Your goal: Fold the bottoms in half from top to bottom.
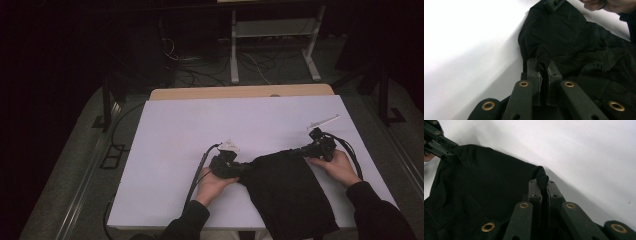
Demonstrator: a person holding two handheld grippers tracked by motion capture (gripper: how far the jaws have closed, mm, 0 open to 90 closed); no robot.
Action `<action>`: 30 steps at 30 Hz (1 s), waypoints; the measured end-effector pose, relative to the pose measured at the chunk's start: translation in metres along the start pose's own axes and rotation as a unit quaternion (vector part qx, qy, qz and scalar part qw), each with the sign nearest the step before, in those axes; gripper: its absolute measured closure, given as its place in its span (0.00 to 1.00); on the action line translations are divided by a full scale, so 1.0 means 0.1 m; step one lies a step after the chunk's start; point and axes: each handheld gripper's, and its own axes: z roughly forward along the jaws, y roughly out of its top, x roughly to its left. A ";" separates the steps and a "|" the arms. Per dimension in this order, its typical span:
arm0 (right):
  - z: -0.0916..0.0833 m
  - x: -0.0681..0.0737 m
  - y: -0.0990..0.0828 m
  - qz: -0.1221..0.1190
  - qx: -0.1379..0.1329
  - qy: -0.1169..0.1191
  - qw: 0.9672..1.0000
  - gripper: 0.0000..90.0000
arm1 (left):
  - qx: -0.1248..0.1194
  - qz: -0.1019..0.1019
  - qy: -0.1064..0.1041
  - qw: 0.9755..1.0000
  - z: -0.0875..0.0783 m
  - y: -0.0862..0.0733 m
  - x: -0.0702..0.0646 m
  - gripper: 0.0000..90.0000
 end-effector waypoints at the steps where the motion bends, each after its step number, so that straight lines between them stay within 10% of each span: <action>1: 0.01 0.02 0.01 0.002 0.000 -0.002 1.000 0.92 | 0.001 0.002 0.002 1.000 -0.03 0.01 0.01 0.93; 20: 0.10 0.27 0.25 0.022 -0.030 -0.025 0.999 0.92 | 0.042 0.070 0.039 0.996 -0.36 0.27 0.24 0.94; 30: 0.15 0.27 0.39 0.032 -0.050 -0.028 0.998 0.92 | 0.041 0.074 0.045 0.995 -0.46 0.41 0.41 0.94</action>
